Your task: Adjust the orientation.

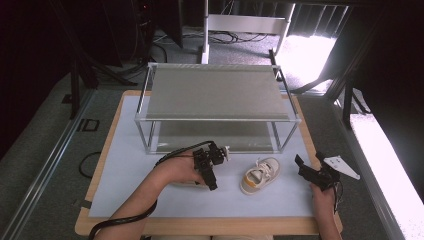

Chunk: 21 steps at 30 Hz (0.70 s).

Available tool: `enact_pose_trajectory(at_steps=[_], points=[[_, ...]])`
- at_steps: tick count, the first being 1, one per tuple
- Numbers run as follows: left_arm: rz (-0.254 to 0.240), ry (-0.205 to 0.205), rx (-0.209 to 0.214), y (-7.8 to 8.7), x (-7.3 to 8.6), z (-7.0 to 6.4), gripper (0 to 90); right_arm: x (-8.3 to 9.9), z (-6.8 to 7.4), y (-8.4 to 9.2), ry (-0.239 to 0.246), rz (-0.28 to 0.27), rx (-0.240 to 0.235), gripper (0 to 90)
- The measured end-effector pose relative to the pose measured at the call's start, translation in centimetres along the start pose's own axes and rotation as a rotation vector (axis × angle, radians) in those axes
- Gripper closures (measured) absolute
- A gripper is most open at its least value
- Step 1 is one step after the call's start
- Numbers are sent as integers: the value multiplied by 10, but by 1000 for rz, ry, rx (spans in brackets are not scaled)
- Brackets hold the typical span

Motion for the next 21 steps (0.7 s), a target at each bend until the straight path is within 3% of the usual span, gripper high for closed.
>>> enact_pose_trajectory(at_steps=[4,5,7,8,11,13,17,18,21], points=[[22,44,-9,-2,-3,1,277,0,0,0,2,0,0,135],[28,59,-23,-3,-3,1,362,0,0,0,1,1,0,135],[30,80,-22,-3,-4,2,367,0,0,0,1,1,0,135],[35,124,-26,-5,-6,4,413,0,0,0,1,1,0,135],[39,149,-34,-6,-6,5,474,0,0,0,2,2,1,135],[51,152,-38,-7,-5,5,542,0,0,0,2,2,1,135],[37,147,24,-10,-1,5,630,0,0,0,1,2,1,135],[24,129,43,-9,0,5,682,0,0,0,2,2,0,135],[22,82,42,-8,2,2,760,0,0,0,3,2,1,135]])
Point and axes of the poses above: each handheld gripper's, and its own axes: y roughly backward along the jaws, x roughly out of its underside, z roughly to its left, the point moved 2 cm from there along -y, roughly forward along the jaws, and after that the axes turned 10 degrees about -x, right-handed, at the moved point
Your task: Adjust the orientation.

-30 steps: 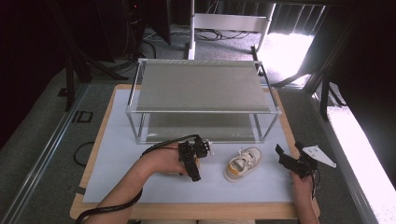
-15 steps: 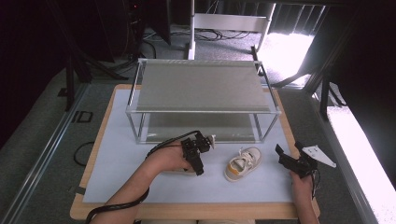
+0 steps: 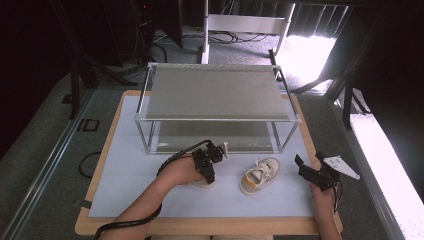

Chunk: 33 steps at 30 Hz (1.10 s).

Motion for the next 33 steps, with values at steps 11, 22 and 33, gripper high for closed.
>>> enact_pose_trajectory(at_steps=[11,22,33], points=[[-8,-189,6,10,4,-16,792,0,0,0,1,-1,0,135],[-34,-524,29,19,20,-33,788,0,0,0,3,-2,0,135],[70,-591,47,12,43,-29,770,0,0,0,3,0,-1,136]])
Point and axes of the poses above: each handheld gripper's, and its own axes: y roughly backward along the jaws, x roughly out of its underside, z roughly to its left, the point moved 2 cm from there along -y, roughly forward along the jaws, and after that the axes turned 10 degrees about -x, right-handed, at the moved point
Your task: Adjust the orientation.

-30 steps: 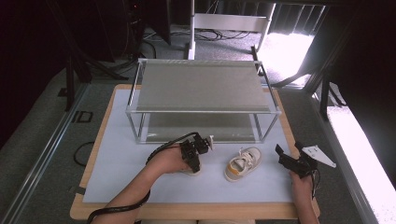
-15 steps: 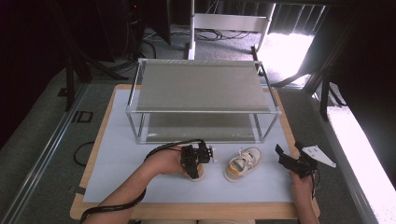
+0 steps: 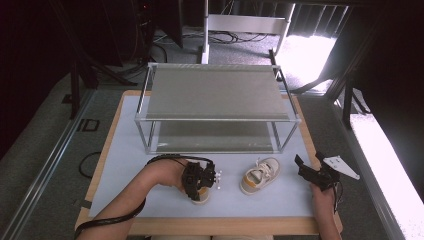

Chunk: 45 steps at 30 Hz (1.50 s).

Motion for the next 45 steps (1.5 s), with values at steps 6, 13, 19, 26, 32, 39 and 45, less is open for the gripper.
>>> enact_pose_trajectory(at_steps=[6,13,19,26,32,39,45], points=[[-8,11,-3,-3,3,-2,769,0,0,0,-2,2,-1,136],[1,-13,-4,-2,10,-6,761,0,0,0,6,2,-2,136],[7,35,0,0,13,-5,738,0,1,0,8,4,-1,136],[13,161,-35,1,14,-1,558,0,1,-1,7,15,1,136],[-30,217,-33,4,12,-2,406,-1,1,-6,-19,86,-43,123],[-61,248,-12,0,14,-4,355,-5,8,-8,-63,171,-109,107],[-64,247,-11,-2,13,-5,330,-29,20,2,-68,192,-149,107]])
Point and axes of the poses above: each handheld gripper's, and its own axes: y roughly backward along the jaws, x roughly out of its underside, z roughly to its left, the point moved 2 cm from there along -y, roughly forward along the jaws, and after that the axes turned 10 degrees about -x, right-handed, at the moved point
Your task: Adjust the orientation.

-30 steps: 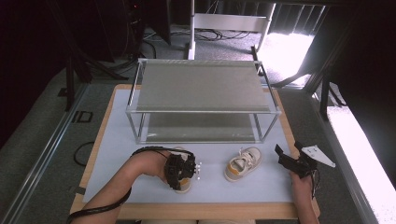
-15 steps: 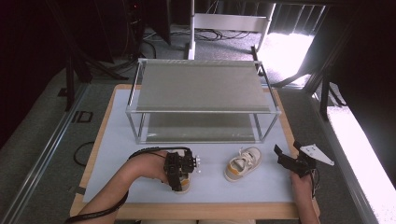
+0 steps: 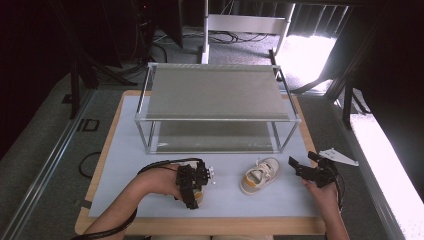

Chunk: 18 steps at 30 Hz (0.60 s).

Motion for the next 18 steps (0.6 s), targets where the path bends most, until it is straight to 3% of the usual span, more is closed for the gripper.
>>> enact_pose_trajectory(at_steps=[3,5,8,12,14,18], points=[[1,3,-2,0,0,0,330,-10,10,5,23,29,-52,148],[3,-1,-2,0,0,0,330,-15,15,6,25,76,-98,143],[7,12,5,-1,0,-1,330,-21,25,8,60,129,-130,173],[8,14,6,-1,0,-1,330,-28,35,7,40,208,-197,206],[14,9,8,-1,-1,-1,330,-32,41,7,39,239,-222,213],[18,-2,1,-2,-2,0,330,-39,55,5,86,300,-242,221]])
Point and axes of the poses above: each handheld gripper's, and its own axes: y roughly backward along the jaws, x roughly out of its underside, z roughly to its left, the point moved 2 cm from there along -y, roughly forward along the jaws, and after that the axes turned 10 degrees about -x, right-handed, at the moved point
